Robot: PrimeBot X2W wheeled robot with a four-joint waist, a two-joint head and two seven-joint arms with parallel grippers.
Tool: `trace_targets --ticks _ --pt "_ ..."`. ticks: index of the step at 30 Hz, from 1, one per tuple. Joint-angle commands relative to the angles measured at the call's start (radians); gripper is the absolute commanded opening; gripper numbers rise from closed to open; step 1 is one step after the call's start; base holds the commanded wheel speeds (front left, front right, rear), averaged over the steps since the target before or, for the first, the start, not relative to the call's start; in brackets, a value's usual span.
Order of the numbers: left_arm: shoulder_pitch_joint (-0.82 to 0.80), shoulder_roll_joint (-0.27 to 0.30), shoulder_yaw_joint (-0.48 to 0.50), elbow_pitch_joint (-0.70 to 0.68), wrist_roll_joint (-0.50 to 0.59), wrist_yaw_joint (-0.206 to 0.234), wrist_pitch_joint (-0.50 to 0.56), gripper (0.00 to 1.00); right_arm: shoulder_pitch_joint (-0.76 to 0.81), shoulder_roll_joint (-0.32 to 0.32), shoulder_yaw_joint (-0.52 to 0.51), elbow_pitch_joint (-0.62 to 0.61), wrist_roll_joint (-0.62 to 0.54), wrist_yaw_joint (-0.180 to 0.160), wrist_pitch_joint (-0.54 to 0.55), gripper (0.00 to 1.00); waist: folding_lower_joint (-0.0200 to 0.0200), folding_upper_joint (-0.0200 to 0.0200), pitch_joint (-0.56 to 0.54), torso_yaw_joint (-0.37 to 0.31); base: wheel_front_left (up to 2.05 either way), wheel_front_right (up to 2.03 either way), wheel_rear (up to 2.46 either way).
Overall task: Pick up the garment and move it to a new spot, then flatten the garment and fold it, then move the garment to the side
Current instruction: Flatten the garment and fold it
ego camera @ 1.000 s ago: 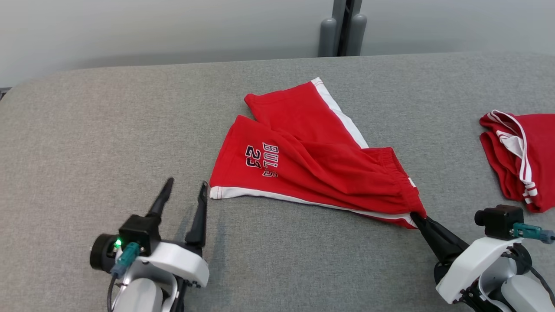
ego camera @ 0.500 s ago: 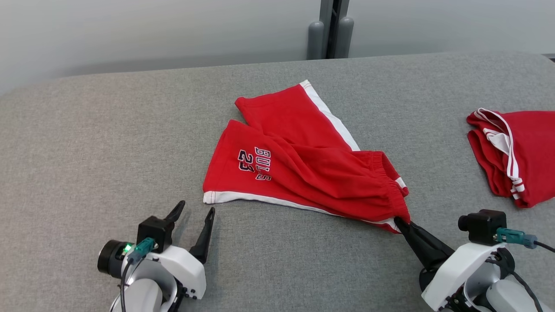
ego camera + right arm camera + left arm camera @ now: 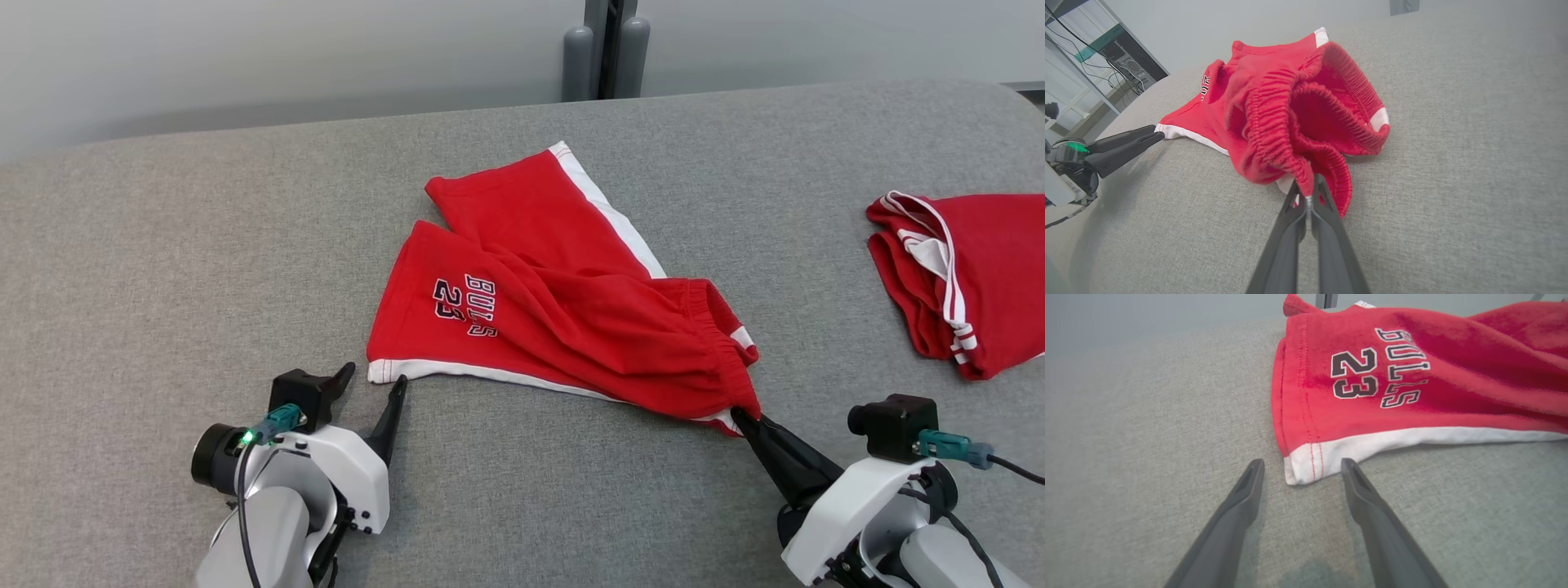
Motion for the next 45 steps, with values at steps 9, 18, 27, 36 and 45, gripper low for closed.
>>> trace_targets --ticks 9,18,27,36,45 --pt "-0.048 0.027 -0.119 -0.014 -0.171 -0.004 0.006 0.0 -0.014 0.001 -0.019 0.027 -0.022 0.0 -0.026 0.0 0.0 -0.0001 0.022 0.016 0.0 0.0 0.0" --pt "-0.024 0.074 -0.195 -0.061 -0.21 -0.004 -0.005 0.0 -0.029 0.008 -0.047 0.029 -0.043 0.0 -0.056 0.0 0.0 -0.0001 -0.006 0.03 0.0 0.0 0.0" --pt "0.03 0.15 -0.278 -0.247 -0.346 -0.004 0.056 0.0 -0.071 -0.003 -0.108 -0.037 0.004 0.0 -0.043 0.0 0.0 -0.0001 -0.063 0.049 0.0 0.0 0.0" --pt "0.071 0.23 -0.203 -0.62 -0.681 -0.005 0.169 0.0 -0.158 -0.044 -0.156 -0.189 0.204 0.0 0.096 0.0 0.0 -0.0001 -0.107 0.061 0.0 0.0 0.0" --pt "0.05 0.248 -0.042 -0.835 -0.907 0.065 0.253 0.0 -0.269 -0.025 -0.277 -0.218 0.563 0.0 0.292 0.0 0.0 -0.0001 -0.156 0.05 0.0 0.0 0.0"
